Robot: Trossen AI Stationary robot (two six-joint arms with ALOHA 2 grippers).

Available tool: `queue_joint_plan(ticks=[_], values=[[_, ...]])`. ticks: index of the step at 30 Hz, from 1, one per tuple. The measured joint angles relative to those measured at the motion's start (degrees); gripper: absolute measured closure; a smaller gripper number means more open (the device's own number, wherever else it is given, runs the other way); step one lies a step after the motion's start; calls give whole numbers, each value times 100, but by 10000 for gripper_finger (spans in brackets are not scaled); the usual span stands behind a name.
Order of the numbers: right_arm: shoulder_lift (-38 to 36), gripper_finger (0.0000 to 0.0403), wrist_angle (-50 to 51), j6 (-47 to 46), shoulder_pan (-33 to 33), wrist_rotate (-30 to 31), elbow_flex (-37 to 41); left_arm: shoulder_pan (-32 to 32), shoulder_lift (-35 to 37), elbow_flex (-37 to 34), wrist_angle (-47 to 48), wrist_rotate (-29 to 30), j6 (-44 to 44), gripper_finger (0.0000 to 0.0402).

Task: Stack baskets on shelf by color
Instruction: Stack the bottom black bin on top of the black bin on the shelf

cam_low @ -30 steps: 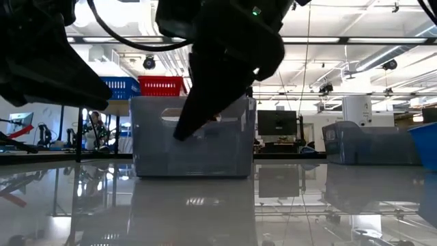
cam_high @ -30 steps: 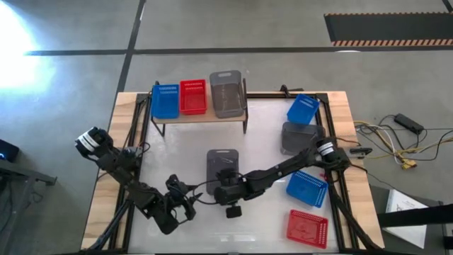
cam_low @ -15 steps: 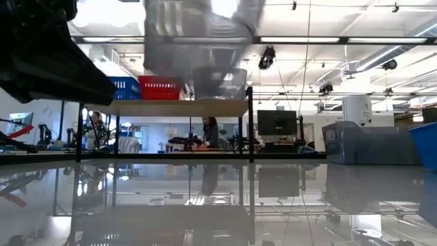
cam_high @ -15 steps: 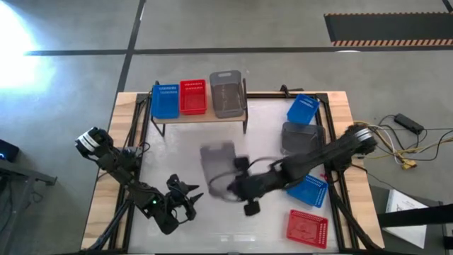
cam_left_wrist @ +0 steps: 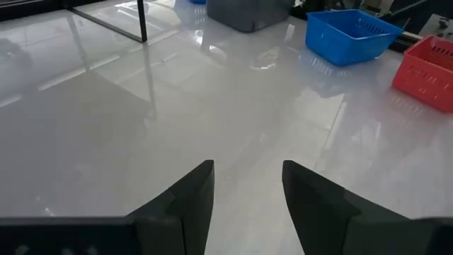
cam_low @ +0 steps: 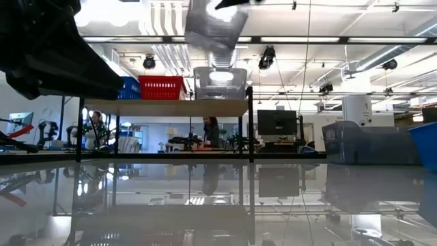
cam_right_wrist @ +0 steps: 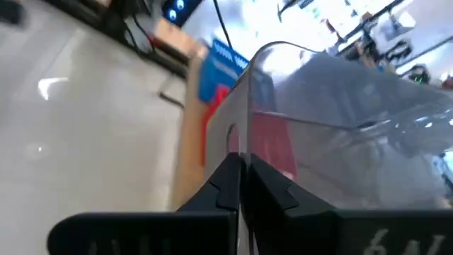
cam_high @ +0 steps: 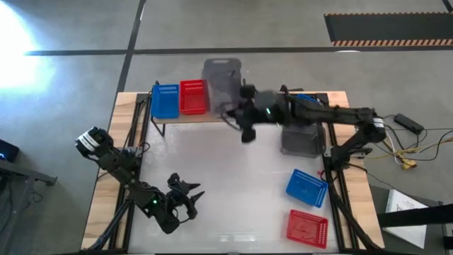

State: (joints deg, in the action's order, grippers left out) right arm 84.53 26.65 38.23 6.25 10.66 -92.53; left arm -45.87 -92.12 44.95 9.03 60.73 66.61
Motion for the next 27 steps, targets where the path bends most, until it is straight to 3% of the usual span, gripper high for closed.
queue_joint_plan(ticks=[7,16,27], values=[[355,394,94,69,917,-320,2,11,0,-2,-6,1,9,249],[426,394,329,-104,976,-776,2,11,0,-2,-3,0,7,249],[441,394,484,-460,978,-762,2,13,0,-2,-3,0,4,249]])
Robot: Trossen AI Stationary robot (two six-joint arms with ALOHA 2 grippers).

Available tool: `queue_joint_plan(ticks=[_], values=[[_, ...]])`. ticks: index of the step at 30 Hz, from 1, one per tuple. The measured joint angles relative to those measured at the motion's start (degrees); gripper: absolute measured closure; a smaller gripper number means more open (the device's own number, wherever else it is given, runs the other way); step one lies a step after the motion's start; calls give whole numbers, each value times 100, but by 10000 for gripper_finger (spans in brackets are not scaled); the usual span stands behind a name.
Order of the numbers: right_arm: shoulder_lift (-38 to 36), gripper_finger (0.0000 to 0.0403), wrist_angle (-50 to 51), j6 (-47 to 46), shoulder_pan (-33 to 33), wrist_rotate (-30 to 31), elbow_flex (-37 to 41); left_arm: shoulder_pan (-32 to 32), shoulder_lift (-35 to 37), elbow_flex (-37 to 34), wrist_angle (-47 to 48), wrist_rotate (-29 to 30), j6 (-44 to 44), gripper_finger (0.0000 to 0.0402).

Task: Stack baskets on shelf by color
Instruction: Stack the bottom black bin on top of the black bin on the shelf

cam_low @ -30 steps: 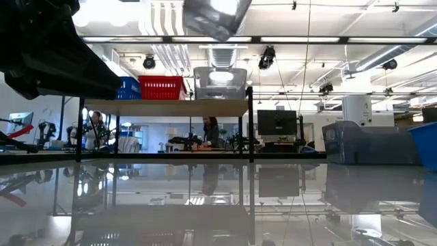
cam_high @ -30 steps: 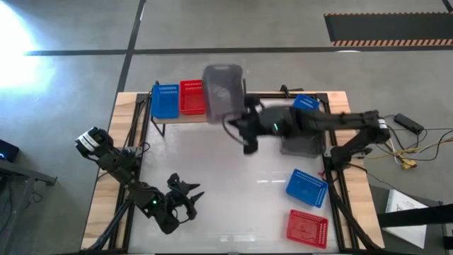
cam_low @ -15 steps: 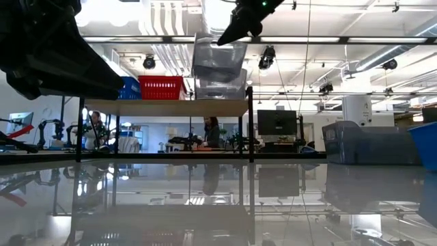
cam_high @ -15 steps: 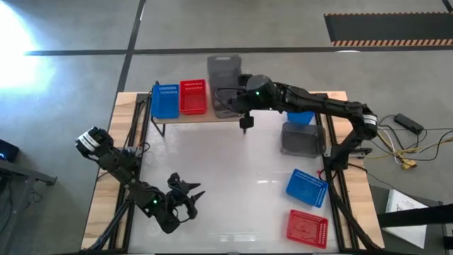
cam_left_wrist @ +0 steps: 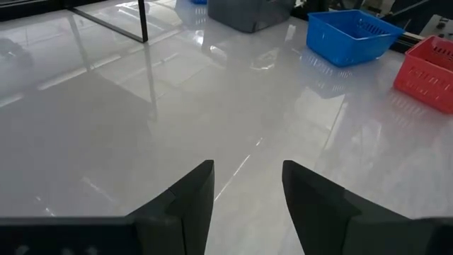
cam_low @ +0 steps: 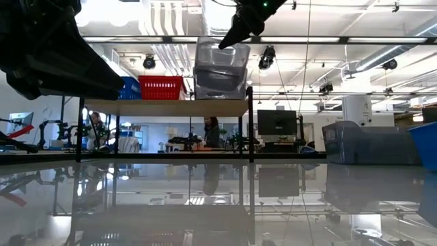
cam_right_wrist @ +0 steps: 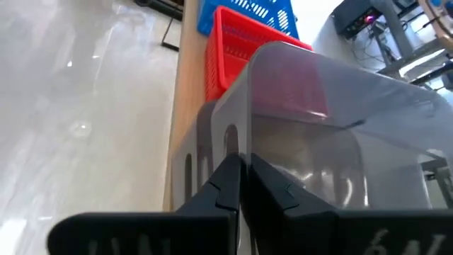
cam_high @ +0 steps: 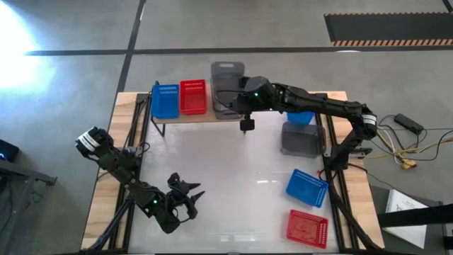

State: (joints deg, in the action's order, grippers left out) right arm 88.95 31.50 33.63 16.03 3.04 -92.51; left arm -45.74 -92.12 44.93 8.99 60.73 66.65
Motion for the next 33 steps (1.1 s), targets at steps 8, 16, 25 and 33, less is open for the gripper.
queue_joint_plan(ticks=[8,16,25,33], values=[[0,353,-36,168,2,508,0,0,0,0,0,0,-2,249],[-51,262,-41,90,-41,510,0,0,0,0,0,0,-2,249],[-580,259,1028,-820,-78,898,-2,0,0,0,0,-3,4,249],[-579,338,1905,-1796,279,1070,118,2,0,-2,-4,-2,2,249]])
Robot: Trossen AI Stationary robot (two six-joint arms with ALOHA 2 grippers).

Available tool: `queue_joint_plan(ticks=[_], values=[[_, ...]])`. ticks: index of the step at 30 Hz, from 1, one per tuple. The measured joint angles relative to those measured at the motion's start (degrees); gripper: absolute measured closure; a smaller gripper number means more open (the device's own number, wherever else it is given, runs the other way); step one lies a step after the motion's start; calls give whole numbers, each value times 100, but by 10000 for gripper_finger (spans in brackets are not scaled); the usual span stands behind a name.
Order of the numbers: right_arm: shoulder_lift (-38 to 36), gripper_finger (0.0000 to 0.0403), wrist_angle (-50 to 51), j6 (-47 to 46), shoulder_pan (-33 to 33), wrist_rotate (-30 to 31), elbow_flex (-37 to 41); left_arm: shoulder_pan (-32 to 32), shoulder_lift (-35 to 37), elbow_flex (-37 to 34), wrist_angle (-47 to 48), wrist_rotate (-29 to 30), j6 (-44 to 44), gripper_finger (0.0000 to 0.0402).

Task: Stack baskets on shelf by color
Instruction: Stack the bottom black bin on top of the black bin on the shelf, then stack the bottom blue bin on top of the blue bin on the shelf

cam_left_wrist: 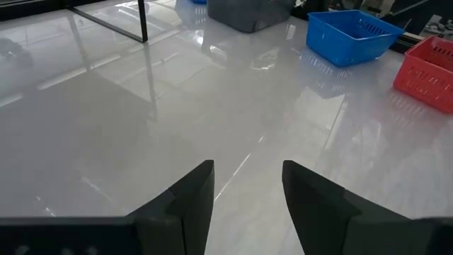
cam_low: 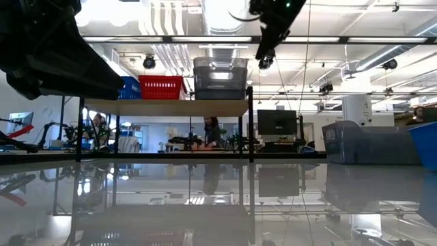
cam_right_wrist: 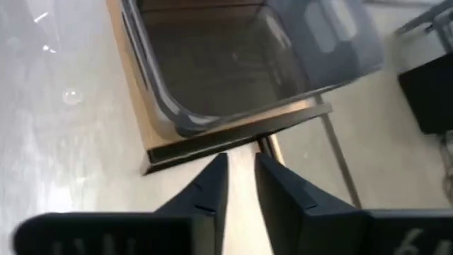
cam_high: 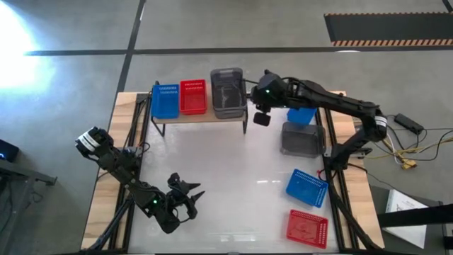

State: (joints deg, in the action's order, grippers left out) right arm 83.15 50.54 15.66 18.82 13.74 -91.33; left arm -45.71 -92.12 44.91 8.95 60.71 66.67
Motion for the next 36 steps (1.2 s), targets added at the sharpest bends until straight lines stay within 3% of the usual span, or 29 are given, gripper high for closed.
queue_joint_plan(ticks=[5,13,19,24,30,36], values=[[376,388,-282,-138,5,-20,11,0,0,0,1,0,-2,249],[701,394,-736,-5,-6,-20,16,0,0,0,-89,0,0,249],[384,394,-600,-13,-44,-12,16,0,0,0,-107,0,2,249],[-53,394,72,-269,-318,-15,89,0,0,0,-109,0,0,249],[-903,394,514,-1185,-1224,-15,1133,0,0,0,-109,0,-2,249],[-1862,394,508,-2788,-2879,-17,2598,0,-1,0,-146,67,-188,249]])
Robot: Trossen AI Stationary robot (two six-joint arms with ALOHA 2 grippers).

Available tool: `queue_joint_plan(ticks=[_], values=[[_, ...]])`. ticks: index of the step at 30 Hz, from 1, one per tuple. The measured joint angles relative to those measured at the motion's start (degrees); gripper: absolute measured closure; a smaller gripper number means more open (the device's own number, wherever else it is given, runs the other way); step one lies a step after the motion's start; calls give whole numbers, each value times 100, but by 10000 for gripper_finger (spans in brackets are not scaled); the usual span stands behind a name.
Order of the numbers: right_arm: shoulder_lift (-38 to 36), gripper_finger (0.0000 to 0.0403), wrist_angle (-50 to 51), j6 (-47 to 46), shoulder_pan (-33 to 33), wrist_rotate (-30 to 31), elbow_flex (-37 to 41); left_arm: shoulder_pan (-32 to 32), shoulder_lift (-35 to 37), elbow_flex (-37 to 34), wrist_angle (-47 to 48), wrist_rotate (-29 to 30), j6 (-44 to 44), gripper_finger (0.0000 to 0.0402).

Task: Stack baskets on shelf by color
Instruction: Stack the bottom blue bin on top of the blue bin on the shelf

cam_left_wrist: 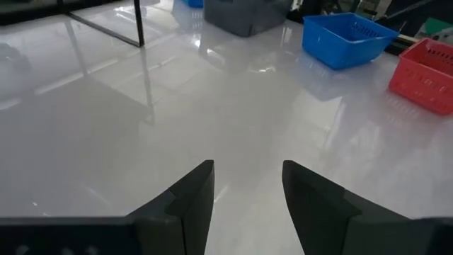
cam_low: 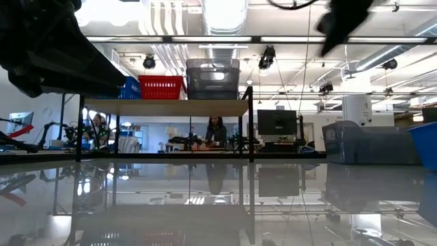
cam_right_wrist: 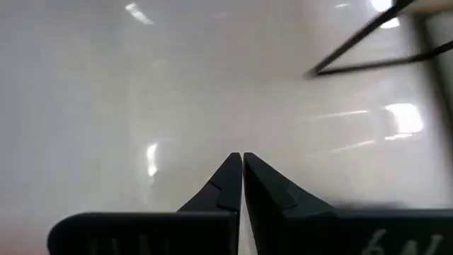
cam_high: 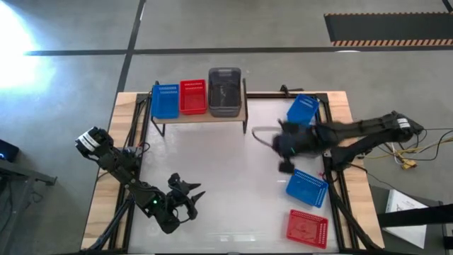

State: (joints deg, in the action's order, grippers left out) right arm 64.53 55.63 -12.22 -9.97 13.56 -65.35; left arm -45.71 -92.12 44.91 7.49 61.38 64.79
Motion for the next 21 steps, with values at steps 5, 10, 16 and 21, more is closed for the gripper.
queue_joint_plan(ticks=[5,10,16,21], values=[[-391,394,-70,-1806,-1593,0,804,11,-2,0,-350,316,-621,249],[-357,394,-142,-3794,-2667,-60,1267,70,-2,0,-1014,472,-1642,249],[-214,394,-128,-5449,-3105,-199,1463,144,-2,0,-1565,468,-2355,249],[-1,370,-166,-5725,-3105,-336,1628,151,-2,0,-1599,453,-2360,249]])
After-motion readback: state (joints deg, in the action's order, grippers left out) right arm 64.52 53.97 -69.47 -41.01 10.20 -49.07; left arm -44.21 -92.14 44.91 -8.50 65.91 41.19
